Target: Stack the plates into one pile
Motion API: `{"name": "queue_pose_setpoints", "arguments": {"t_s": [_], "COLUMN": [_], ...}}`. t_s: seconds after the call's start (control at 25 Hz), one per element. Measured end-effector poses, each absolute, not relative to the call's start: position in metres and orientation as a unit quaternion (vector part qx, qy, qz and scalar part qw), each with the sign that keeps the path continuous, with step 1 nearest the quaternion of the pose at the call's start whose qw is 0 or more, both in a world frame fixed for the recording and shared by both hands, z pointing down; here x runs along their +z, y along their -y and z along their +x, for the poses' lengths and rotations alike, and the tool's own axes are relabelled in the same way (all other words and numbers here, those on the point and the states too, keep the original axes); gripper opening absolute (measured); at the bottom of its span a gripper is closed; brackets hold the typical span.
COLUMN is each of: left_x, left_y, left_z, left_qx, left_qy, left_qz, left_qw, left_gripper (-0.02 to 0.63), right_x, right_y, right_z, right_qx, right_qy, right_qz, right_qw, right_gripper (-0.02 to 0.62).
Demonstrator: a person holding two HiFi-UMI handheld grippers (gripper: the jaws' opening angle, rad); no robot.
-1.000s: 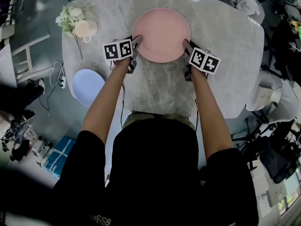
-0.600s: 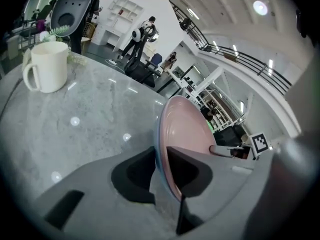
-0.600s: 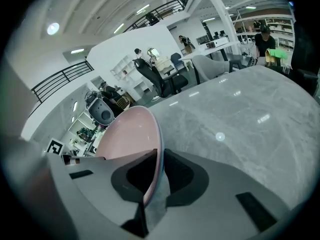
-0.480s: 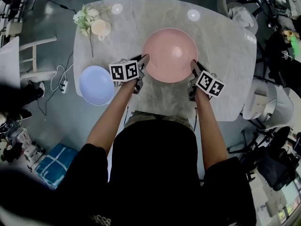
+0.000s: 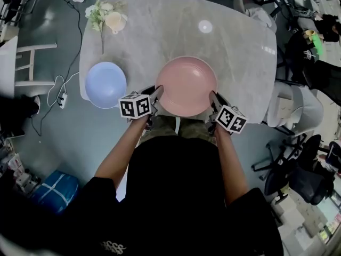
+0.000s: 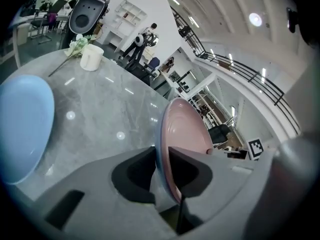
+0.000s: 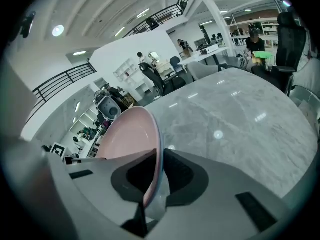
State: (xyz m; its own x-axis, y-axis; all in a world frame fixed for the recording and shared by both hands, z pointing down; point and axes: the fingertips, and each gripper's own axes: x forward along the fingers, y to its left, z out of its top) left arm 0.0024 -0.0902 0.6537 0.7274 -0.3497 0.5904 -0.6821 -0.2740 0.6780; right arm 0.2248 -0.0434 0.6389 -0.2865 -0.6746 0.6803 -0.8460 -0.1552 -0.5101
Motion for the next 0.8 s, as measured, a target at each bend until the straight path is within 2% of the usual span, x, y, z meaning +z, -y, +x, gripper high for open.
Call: {"name": "queue_pose_setpoints", "arguments": {"t_s": [0.24,0.8], "left_x": [0.653,0.634], "left_y": [0.026,-0.033], "left_z": [0.003,0.019], "left_qx": [0.184,0.172], "left_qy": [0.337,0.407], "left_qz": [0.774,0.757], "left_qw": [0.503,0.480], "left_gripper": [0.077,0.080], "right_x": [0.646,0.640], "right_y": [-0.021,-0.045], "right_z": [0.226,0.247], "right_qx": [0.499,0.490], "right_qy": [0.640,0.685], "right_qz": [0.577,0.530], "right_qw": [0.092,0.095], "right_gripper": [0.043,0.041]}}
